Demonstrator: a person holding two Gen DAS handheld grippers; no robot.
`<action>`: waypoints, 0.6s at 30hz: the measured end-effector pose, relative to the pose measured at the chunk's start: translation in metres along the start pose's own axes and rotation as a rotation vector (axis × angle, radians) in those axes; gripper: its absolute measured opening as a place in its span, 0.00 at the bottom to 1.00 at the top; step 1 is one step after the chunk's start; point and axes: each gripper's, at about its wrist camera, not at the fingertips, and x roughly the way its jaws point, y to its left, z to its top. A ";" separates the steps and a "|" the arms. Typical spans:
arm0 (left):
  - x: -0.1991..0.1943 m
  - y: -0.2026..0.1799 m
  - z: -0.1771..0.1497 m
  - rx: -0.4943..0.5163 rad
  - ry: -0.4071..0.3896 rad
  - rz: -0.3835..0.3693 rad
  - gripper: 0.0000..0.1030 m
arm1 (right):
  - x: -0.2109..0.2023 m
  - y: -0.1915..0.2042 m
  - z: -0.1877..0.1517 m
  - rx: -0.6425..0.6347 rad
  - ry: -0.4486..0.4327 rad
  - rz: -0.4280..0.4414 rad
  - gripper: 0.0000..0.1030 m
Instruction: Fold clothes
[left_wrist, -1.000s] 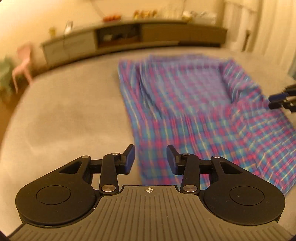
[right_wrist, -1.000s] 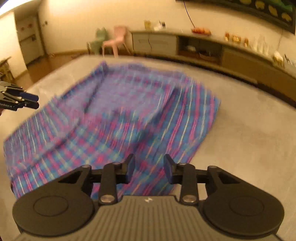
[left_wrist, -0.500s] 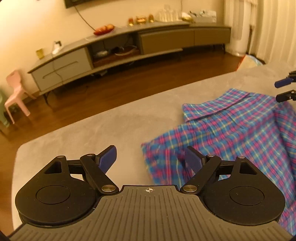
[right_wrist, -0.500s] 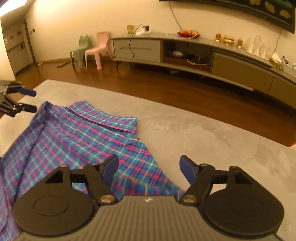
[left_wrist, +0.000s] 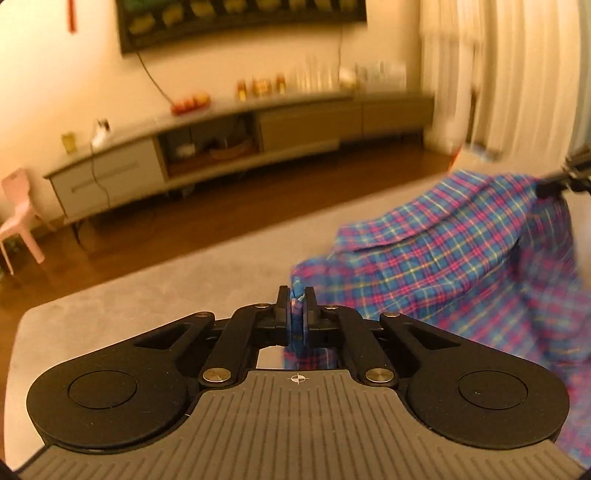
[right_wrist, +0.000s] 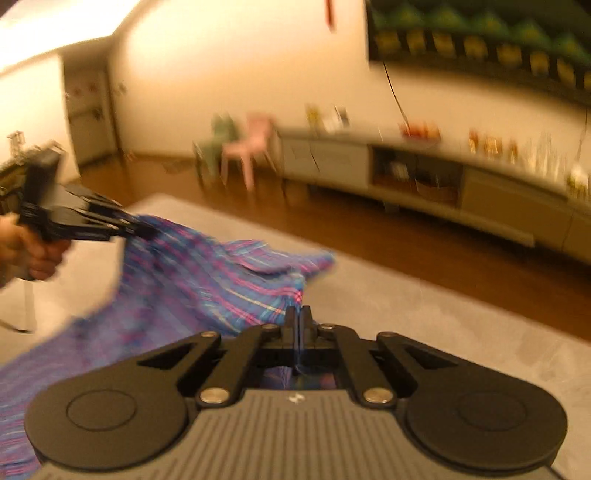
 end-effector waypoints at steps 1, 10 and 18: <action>-0.026 0.000 -0.007 -0.026 -0.045 -0.009 0.00 | -0.030 0.020 -0.005 -0.024 -0.038 0.008 0.00; -0.184 -0.022 -0.160 -0.272 0.039 -0.051 0.00 | -0.158 0.199 -0.138 -0.276 0.097 -0.011 0.03; -0.243 -0.045 -0.203 -0.331 0.031 -0.085 0.22 | -0.181 0.207 -0.164 -0.153 0.150 -0.129 0.19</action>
